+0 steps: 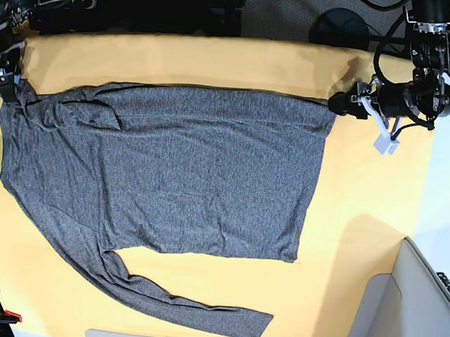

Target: Fold the T-shirt properly

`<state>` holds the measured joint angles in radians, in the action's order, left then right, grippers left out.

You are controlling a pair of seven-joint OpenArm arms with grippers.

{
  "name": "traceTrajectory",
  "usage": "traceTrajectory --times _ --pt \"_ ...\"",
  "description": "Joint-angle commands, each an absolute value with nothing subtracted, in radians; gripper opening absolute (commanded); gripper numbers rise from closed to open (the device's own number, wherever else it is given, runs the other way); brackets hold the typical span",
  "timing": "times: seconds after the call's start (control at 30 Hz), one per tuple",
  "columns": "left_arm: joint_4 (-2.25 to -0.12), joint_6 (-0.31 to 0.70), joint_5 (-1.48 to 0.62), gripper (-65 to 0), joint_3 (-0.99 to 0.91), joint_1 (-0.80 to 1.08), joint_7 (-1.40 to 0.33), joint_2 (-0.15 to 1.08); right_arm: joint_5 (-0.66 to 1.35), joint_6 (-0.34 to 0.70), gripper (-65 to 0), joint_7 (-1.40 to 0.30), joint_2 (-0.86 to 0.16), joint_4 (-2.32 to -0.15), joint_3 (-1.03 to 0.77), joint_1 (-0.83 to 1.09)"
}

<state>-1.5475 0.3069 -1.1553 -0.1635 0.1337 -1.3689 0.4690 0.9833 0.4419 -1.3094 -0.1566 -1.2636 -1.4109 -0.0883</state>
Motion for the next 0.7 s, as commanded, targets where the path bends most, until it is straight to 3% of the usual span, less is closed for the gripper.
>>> traceTrajectory --times 0.0,0.33,0.67 --pt "-1.561 0.306 -1.175 -41.3 -0.170 0.125 -1.376 0.486 0.892 0.420 -27.0 -1.336 -0.170 -1.293 -1.417 -0.062" --pt "-1.563 0.306 -1.175 -41.3 -0.170 0.125 -1.376 0.484 0.898 0.398 -27.0 -1.302 -0.171 -1.366 -1.409 -0.065" --pt "-1.563 0.306 -1.175 -41.3 -0.170 0.128 -1.376 0.484 0.898 0.398 -27.0 -1.296 -0.170 -1.239 -1.406 -0.145"
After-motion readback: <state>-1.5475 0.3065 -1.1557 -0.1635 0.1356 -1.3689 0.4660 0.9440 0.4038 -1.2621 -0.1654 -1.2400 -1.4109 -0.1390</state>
